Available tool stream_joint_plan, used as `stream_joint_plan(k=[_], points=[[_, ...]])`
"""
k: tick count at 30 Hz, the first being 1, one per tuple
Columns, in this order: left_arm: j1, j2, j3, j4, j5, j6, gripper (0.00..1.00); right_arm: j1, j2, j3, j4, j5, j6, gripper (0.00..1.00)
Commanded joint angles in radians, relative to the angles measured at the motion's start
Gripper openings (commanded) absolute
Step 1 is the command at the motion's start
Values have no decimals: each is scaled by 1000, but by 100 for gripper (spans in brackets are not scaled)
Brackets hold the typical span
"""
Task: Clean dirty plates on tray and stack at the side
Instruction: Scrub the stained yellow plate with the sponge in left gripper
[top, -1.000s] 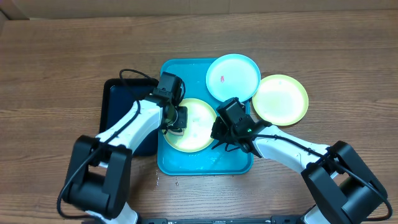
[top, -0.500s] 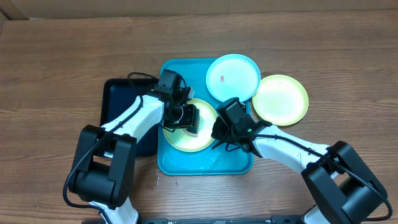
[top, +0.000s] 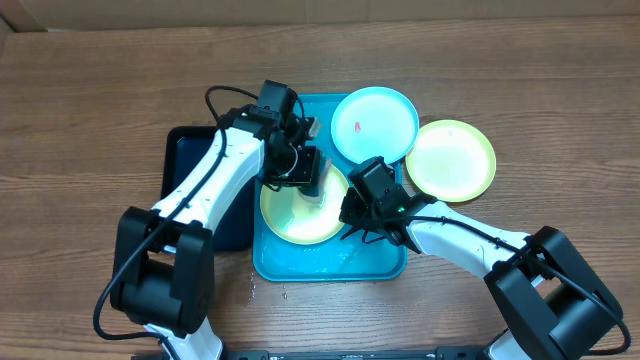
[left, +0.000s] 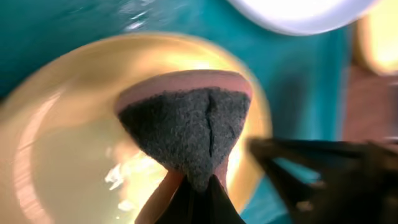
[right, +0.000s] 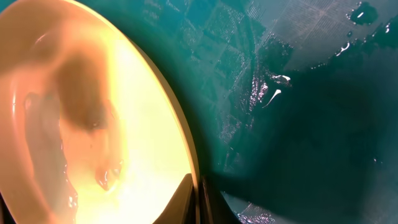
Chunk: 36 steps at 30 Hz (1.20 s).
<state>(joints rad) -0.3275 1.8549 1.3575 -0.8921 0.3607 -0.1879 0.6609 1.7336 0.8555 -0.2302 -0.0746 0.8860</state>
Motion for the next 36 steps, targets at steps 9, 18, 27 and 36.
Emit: stream_joint_plan(k=[9,18,27,36], points=[[-5,-27,-95,5,-322,-30,4,1,12,13,20,3,-3,30],[-5,-27,-205,129,-409,-98,4,1,13,13,19,13,-3,4],[-7,-27,-330,278,-105,-92,4,1,13,13,20,12,-3,4],[11,-32,-284,296,218,-59,4,1,13,13,19,12,-3,4]])
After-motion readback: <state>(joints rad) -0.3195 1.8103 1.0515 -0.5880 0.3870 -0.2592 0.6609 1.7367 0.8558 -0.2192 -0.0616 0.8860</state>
